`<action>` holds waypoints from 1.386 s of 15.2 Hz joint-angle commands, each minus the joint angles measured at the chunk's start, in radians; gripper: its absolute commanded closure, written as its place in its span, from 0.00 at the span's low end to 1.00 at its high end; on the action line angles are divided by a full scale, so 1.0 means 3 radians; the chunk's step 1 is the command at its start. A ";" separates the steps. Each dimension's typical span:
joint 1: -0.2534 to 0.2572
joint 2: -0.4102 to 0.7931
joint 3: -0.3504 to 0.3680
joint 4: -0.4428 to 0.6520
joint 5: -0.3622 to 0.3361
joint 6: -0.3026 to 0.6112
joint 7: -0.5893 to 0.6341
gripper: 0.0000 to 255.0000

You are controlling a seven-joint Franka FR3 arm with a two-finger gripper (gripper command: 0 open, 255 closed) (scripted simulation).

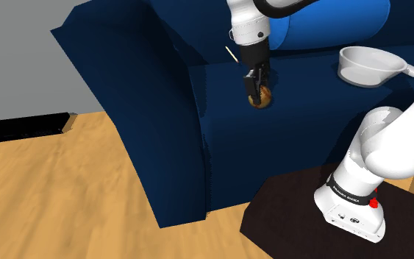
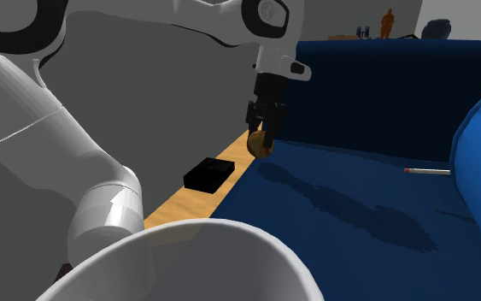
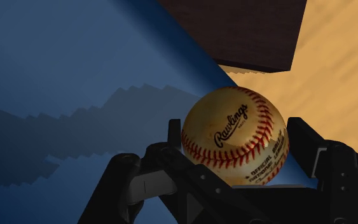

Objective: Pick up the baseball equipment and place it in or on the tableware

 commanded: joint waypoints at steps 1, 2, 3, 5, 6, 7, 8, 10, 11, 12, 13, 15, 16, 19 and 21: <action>-0.0002 0.0007 -0.0002 0.0074 -0.0003 -0.0069 -0.0003 1.00; -0.0003 0.0012 -0.0003 0.0124 -0.0005 -0.0113 -0.0005 1.00; -0.0005 0.0018 -0.0004 0.0173 -0.0007 -0.0157 -0.0008 1.00; -0.0008 0.0031 -0.0006 0.0274 -0.0012 -0.0245 -0.0012 1.00; -0.0009 0.0038 -0.0007 0.0326 -0.0014 -0.0289 -0.0014 1.00; -0.0011 0.0047 -0.0008 0.0379 -0.0016 -0.0334 -0.0016 1.00; -0.0012 0.0056 -0.0009 0.0432 -0.0019 -0.0378 -0.0018 1.00; -0.0015 0.0076 -0.0010 0.0540 -0.0024 -0.0466 -0.0022 1.00; -0.0017 0.0087 -0.0010 0.0596 -0.0027 -0.0511 -0.0024 1.00; -0.0019 0.0099 -0.0010 0.0652 -0.0030 -0.0555 -0.0026 1.00; -0.0020 0.0112 -0.0010 0.0709 -0.0033 -0.0600 -0.0027 1.00; -0.0023 0.0139 -0.0010 0.0826 -0.0039 -0.0689 -0.0030 1.00; -0.0025 0.0154 -0.0010 0.0885 -0.0042 -0.0734 -0.0032 1.00; -0.0030 0.0204 -0.0008 0.1070 -0.0052 -0.0870 -0.0035 1.00; -0.0033 0.0241 -0.0006 0.1198 -0.0059 -0.0961 -0.0037 1.00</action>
